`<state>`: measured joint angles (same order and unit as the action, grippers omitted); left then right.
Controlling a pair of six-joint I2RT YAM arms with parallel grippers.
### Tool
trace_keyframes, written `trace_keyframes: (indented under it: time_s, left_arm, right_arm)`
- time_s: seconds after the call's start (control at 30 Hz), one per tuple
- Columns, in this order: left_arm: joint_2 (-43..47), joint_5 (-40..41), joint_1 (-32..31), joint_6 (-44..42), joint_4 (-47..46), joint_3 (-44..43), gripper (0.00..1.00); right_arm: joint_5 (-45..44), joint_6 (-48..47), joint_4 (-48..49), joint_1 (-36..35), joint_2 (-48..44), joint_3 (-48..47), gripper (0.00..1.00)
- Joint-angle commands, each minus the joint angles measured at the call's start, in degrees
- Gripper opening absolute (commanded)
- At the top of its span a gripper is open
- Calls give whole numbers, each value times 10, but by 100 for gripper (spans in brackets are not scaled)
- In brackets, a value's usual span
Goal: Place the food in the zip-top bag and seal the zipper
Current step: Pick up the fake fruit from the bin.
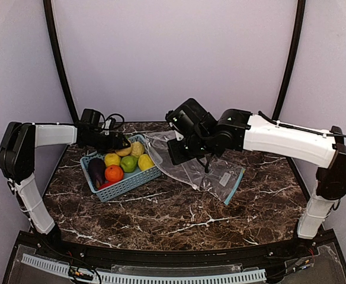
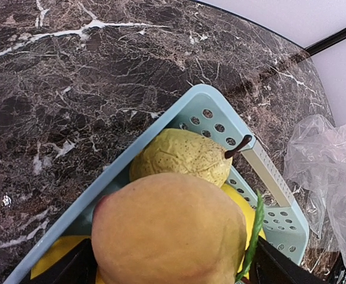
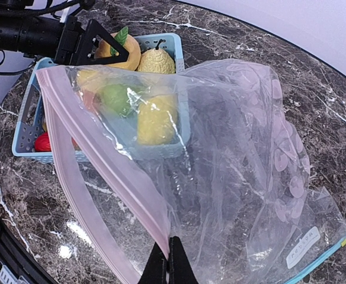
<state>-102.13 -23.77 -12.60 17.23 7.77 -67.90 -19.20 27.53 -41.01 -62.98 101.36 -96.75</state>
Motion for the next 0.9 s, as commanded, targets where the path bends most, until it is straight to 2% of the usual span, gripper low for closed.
trace_keyframes:
  time_s: [0.0, 0.13, 0.57, 0.87]
  left_arm:
    - [-7, -6, 1, 9, -9, -14, 87]
    - [-14, -10, 1, 15, -12, -18, 81]
    - [4, -9, 1, 10, -8, -19, 72]
    - [120, -9, 1, 6, -13, 26, 68]
  right_arm:
    - [3, 4, 16, 4, 3, -5, 0]
    - [3, 4, 16, 4, 2, -3, 0]
    - [3, 5, 17, 4, 1, -2, 0]
    - [4, 2, 19, 4, -1, -2, 0]
